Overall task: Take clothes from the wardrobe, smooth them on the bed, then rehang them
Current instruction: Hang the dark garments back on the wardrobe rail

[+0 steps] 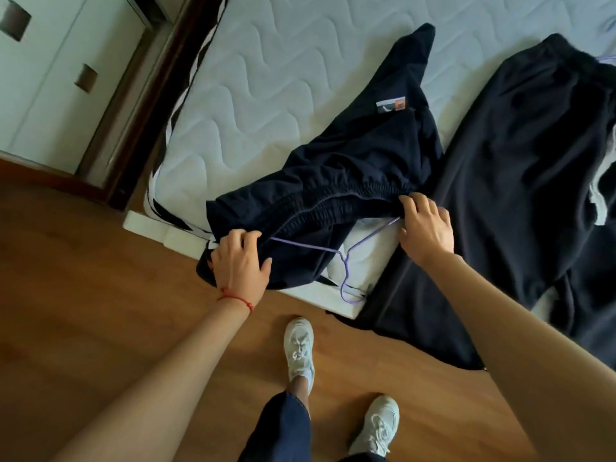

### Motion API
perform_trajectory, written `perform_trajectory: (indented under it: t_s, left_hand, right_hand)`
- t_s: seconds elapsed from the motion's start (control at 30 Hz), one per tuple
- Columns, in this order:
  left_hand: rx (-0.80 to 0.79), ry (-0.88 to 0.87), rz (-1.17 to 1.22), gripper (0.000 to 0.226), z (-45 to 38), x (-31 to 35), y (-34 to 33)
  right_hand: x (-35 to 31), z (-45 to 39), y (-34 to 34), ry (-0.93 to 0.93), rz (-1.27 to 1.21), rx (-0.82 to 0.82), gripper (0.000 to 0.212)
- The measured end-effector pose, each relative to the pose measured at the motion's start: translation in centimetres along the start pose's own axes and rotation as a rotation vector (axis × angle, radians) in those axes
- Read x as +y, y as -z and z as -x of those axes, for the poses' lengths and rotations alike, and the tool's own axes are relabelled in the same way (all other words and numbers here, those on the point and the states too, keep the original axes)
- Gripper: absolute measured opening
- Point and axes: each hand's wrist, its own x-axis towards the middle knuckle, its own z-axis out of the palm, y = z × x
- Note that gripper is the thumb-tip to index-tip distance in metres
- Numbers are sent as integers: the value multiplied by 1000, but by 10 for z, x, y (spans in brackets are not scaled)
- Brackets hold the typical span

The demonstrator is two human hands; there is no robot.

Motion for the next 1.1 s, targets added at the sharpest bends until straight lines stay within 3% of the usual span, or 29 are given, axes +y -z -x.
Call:
perform_trajectory:
  t_s: [0.17, 0.33, 0.5, 0.73, 1.03, 1.1]
  left_hand:
    - [64, -89, -194, 54, -11, -3, -6]
    - [111, -49, -187, 55, -33, -6, 0]
    - [194, 5, -105, 37, -60, -9, 23]
    - [234, -72, 106, 23, -96, -20, 96]
    - [325, -120, 260, 17, -60, -24, 217]
    - [405, -145, 249, 17, -50, -16, 250]
  right_hand:
    - [-11, -17, -3, -10, 144, 23, 34]
    - [-6, -29, 3, 71, 169, 38, 27]
    - [-14, -32, 32, 181, 34, 218, 26]
    - [-51, -62, 119, 250, -178, 420, 34]
    - [-85, -31, 220, 394, -288, 532, 32]
    - [-88, -21, 252, 416, -285, 582, 32]
